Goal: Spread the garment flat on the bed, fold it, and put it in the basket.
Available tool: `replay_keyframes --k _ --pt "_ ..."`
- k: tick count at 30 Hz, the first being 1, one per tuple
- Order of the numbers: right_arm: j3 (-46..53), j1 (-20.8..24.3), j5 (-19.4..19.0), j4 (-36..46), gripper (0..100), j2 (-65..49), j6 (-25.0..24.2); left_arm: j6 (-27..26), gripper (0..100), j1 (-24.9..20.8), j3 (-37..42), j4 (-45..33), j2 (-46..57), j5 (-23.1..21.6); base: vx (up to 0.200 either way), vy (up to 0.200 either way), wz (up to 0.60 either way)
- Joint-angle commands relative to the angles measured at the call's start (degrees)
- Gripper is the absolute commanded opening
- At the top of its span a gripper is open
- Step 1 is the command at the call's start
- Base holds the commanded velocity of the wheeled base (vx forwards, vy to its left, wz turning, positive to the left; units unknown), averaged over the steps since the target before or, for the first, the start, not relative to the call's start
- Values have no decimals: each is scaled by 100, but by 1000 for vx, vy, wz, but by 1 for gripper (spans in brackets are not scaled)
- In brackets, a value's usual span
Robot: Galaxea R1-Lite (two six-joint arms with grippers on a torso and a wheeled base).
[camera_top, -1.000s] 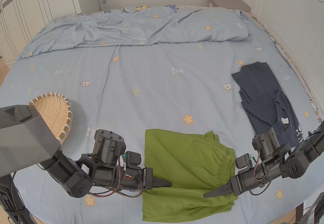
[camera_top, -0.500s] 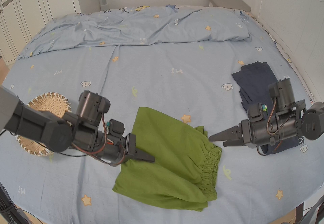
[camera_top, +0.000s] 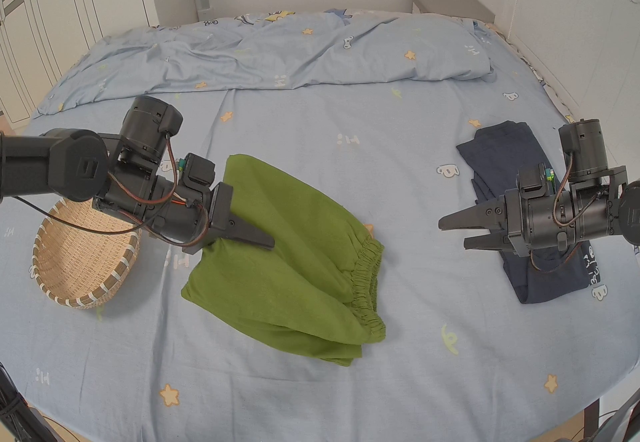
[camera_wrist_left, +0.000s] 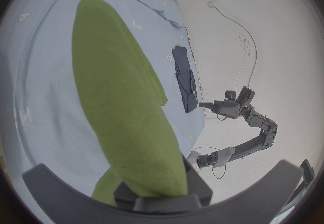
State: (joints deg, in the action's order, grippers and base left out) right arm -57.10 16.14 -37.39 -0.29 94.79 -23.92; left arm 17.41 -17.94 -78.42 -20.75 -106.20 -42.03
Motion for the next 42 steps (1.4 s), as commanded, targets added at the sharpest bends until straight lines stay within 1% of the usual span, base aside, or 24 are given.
replay_keyframes --k 1,8,13,27,29,32,33,37,42 --pt "-3 -14 -5 3 100 -49 1 -97 0 142 -393 -202 -32 -7 0 200 0" --pt "-3 -14 -5 3 100 -58 1 -150 0 89 -745 -553 -41 11 0 200 0" --pt "-12 -14 -5 3 100 -75 1 -282 0 89 -718 -615 -58 20 0 200 0" --pt "6 3 30 3 100 -84 10 -379 0 72 -622 -632 -32 72 0 200 0" --pt "24 12 47 3 100 -93 10 -502 0 72 -543 -632 3 90 0 0 0" --pt "24 12 47 3 100 -93 10 -502 0 72 -543 -632 3 90 0 0 0" --pt "24 -14 47 3 100 -163 10 -765 0 45 -314 -641 188 152 0 0 0" --pt "24 -14 47 3 100 -207 1 -932 0 45 -103 -623 583 178 0 0 0" --pt "32 21 47 3 100 -268 1 -1029 0 10 -77 -685 909 196 0 0 0"
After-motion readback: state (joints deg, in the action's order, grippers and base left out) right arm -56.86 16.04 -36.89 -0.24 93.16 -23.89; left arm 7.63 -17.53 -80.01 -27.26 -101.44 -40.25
